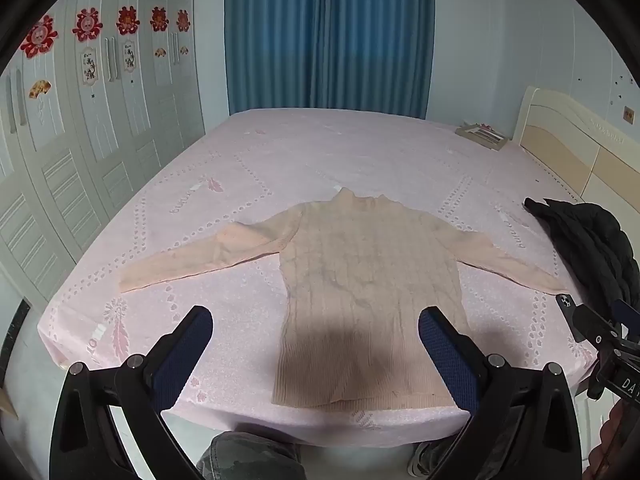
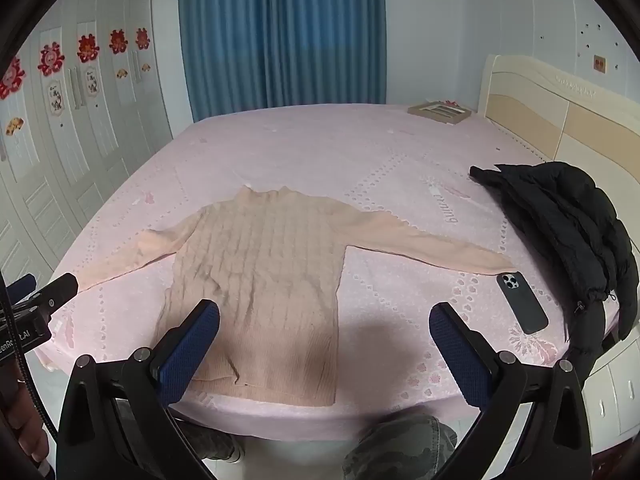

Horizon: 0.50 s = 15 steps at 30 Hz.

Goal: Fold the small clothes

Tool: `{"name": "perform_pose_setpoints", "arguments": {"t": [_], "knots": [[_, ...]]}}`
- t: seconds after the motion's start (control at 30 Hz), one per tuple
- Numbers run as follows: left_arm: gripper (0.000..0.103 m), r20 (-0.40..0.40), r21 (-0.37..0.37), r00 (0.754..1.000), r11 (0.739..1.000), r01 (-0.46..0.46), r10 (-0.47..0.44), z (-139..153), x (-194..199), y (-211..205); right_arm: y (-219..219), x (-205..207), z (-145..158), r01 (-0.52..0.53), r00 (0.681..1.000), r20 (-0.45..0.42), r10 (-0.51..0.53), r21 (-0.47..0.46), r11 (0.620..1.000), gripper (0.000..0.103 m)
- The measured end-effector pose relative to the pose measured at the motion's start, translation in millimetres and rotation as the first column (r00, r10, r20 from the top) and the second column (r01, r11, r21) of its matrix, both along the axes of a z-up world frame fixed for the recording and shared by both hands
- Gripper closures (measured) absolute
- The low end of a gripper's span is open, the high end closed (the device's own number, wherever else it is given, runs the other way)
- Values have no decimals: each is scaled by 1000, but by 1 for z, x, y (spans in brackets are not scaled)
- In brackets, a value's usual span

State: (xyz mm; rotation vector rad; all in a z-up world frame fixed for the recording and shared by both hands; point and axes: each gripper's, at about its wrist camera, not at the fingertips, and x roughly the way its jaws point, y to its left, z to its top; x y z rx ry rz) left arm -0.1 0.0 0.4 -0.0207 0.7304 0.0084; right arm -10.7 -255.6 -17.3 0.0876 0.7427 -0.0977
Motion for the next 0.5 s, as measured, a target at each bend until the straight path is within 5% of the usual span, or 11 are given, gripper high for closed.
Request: {"name": "perform_pose_setpoints", "arguments": {"t": [0.5], "knots": [[0,26,-5,1000,1000,4,-4,6,-8,0,2,-6,5,-1,1000,18,1,3,1000,0]]}}
